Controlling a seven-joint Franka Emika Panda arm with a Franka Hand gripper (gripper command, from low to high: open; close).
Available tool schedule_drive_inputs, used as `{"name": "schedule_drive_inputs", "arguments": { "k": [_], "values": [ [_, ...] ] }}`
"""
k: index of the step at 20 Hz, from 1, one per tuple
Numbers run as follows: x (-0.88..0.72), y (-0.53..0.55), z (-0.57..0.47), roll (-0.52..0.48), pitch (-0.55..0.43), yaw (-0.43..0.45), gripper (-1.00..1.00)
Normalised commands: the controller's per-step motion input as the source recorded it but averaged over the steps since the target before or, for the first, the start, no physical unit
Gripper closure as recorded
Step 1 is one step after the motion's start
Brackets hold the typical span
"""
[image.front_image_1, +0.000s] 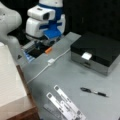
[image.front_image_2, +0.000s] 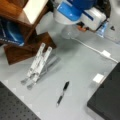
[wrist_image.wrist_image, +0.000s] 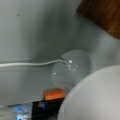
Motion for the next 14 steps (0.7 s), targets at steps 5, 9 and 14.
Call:
{"name": "schedule_drive_inputs", "arguments": {
  "k": [5,9,14],
  "values": [
    [0.49,-0.08,0.25,-0.513,0.398,-0.171,-1.0],
    [0.37,-0.01,0.24,-0.66,0.445,-0.116,-1.0],
    [0.23,-0.06,0.22,-0.535,0.434,0.046,-1.0]
  ]
}}
